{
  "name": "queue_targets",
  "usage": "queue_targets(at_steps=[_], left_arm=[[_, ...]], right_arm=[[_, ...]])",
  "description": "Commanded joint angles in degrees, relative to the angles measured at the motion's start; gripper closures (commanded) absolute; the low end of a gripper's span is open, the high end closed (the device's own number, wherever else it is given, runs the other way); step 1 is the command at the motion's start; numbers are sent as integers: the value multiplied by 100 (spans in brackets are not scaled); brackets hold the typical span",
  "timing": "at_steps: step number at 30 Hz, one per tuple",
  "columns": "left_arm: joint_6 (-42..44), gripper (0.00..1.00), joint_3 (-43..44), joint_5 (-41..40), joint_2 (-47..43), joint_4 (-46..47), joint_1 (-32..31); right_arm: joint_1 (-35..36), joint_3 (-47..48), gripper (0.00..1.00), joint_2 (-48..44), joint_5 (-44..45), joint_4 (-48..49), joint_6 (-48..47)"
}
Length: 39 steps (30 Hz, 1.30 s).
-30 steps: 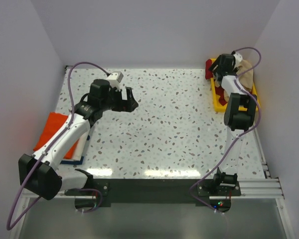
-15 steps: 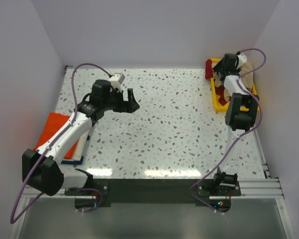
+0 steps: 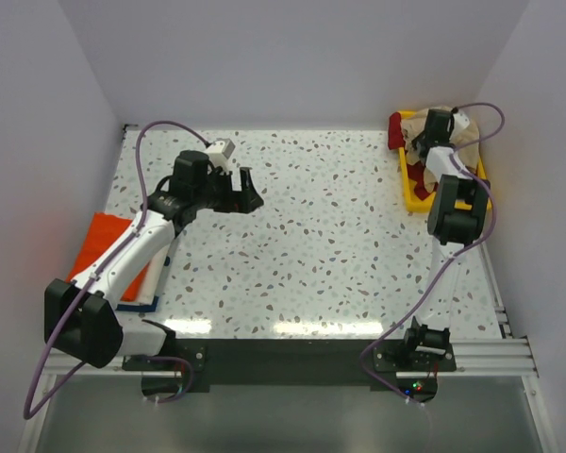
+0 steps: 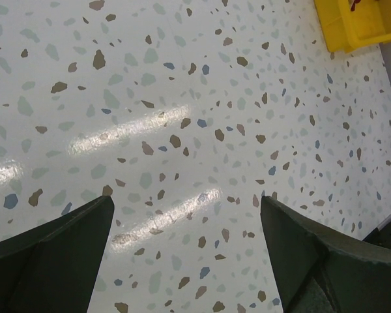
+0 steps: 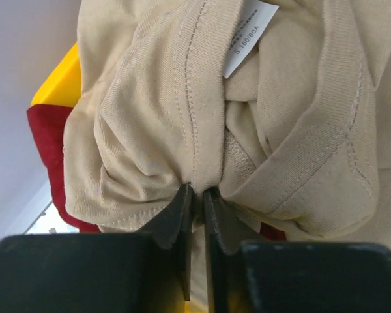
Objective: Fold and stack the t-shirts
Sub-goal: Grab the tshirt from the pile, then move the tshirt to the center of the board
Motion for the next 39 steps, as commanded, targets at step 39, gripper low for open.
queue_targets(at_steps=[39], left_arm=[[-1313,0,-445,447,-594,1062,155]], right_arm=[[2853,2259,100,-4934,-1114,-1118,-1061]])
